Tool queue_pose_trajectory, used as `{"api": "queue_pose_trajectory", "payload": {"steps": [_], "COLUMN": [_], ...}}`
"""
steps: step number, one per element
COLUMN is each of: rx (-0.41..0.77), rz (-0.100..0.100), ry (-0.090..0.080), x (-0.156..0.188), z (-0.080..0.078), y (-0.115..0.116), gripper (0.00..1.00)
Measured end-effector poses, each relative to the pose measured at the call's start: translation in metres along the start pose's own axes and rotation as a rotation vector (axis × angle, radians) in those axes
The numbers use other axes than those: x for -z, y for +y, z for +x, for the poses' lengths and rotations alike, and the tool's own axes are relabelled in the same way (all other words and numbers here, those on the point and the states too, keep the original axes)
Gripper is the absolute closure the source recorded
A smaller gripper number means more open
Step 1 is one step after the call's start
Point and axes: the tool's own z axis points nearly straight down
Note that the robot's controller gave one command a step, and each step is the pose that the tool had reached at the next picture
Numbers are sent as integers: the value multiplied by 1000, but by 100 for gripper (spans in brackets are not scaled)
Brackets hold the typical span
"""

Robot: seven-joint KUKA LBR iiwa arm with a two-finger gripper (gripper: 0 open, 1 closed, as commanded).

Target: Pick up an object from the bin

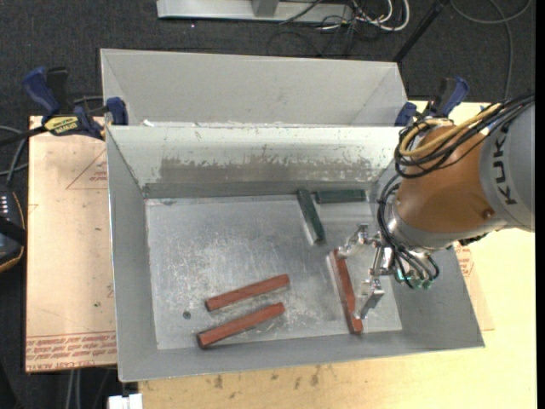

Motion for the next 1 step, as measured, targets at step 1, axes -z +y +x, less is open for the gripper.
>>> {"api": "queue_pose_trajectory", "payload": {"steps": [1], "rx": [2], "rz": [1], "ry": [-8], "x": [4], "z": [-2], "y": [0], "gripper": [0]}}
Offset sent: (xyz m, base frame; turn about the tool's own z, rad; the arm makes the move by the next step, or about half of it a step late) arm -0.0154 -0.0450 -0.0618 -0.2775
